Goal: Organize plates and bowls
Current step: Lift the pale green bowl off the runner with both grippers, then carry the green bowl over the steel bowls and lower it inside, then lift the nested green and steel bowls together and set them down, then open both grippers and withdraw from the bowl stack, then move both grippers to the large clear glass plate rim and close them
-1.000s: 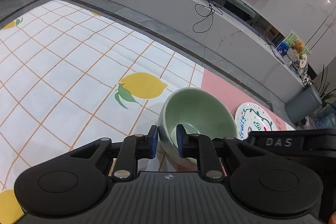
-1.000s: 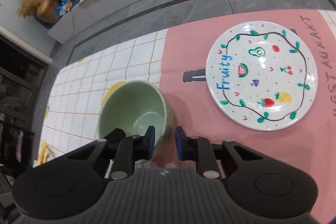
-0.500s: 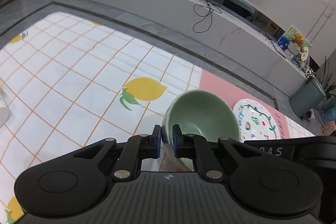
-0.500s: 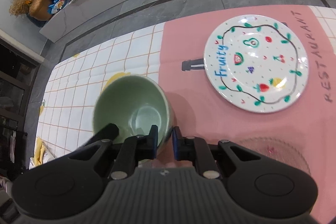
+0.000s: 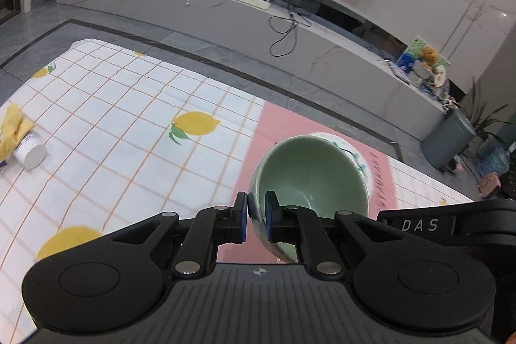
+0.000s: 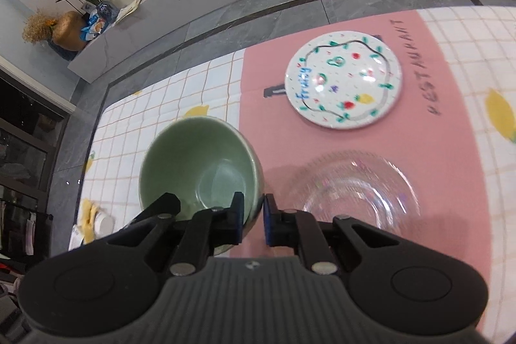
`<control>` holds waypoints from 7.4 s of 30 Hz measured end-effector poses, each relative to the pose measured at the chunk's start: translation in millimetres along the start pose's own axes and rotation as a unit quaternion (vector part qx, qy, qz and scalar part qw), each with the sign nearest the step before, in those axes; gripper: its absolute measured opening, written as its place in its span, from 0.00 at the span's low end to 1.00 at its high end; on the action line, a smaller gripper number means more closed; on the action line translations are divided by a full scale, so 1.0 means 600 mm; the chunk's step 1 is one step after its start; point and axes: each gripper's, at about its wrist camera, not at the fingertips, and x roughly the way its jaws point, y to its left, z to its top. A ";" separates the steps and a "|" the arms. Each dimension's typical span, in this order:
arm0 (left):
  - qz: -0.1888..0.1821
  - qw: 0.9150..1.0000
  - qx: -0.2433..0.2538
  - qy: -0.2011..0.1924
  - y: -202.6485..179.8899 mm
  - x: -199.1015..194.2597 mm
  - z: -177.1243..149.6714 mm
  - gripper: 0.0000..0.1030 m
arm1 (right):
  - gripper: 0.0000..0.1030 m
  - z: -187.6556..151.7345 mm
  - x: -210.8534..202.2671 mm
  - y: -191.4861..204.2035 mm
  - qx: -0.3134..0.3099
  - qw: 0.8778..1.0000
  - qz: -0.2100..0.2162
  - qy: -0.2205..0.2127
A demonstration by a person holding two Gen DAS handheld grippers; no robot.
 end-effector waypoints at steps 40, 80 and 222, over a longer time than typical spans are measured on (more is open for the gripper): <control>-0.011 0.998 0.043 0.033 -0.077 -0.234 -0.269 0.11 | 0.10 -0.328 -0.258 -0.156 0.037 0.998 0.037 -0.019; 0.034 0.994 0.063 0.083 -0.080 -0.142 -0.264 0.12 | 0.15 -0.303 -0.172 -0.129 -0.038 0.999 -0.035 0.002; -0.094 0.959 0.151 0.219 0.007 0.218 -0.012 0.47 | 0.49 -0.072 0.030 -0.234 0.013 0.999 0.003 -0.041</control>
